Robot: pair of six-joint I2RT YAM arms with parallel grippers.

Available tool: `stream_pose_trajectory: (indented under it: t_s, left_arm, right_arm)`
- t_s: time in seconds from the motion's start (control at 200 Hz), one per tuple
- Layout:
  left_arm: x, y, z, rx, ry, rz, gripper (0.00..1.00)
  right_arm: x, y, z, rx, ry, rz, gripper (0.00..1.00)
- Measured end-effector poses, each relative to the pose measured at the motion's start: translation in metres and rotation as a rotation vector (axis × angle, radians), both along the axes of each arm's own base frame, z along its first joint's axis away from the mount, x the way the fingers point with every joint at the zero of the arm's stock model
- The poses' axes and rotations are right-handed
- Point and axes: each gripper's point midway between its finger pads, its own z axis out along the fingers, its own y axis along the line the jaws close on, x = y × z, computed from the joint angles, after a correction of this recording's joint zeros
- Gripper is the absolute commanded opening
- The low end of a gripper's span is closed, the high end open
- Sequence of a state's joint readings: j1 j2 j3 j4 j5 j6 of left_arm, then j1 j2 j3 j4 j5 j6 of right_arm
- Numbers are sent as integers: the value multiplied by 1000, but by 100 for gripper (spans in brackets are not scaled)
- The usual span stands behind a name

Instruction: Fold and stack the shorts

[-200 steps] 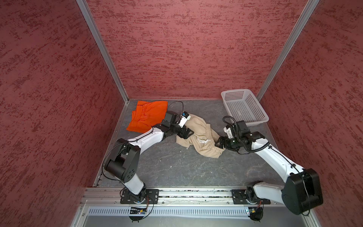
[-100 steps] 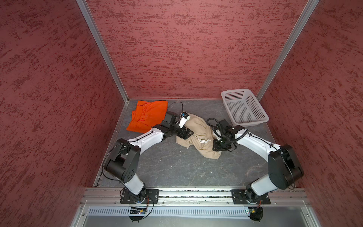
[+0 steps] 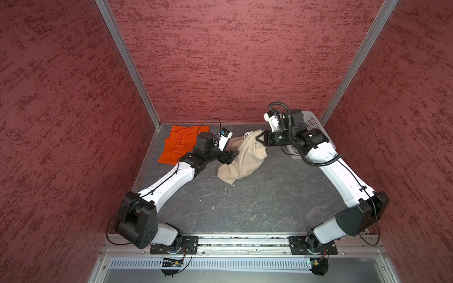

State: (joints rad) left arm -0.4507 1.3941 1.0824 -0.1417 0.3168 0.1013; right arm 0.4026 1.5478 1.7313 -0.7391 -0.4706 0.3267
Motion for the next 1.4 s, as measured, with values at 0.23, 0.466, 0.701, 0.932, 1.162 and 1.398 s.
stream_pose_trajectory:
  t_s: [0.23, 0.466, 0.701, 0.932, 1.162, 1.398]
  left_arm:
    - [8, 37, 62, -34, -147, 126, 83]
    - [5, 44, 64, -19, -174, 126, 83]
    - [-12, 39, 2, 32, -58, 64, 83]
    - [-25, 30, -36, 81, 12, -14, 83]
    - [-38, 0, -70, 103, 86, -161, 83]
    - [-43, -11, -75, 83, 101, -209, 83]
  right_arm:
    - [9, 5, 147, 251, -331, 12, 0]
    - [15, 0, 168, 376, -372, -54, 0]
    - [47, 2, 22, 316, -20, -191, 1]
    - [2, 3, -165, 217, 452, -237, 16]
    - [-35, -6, -181, 185, 532, -202, 44]
    - [-34, -17, -163, 187, 499, -119, 50]
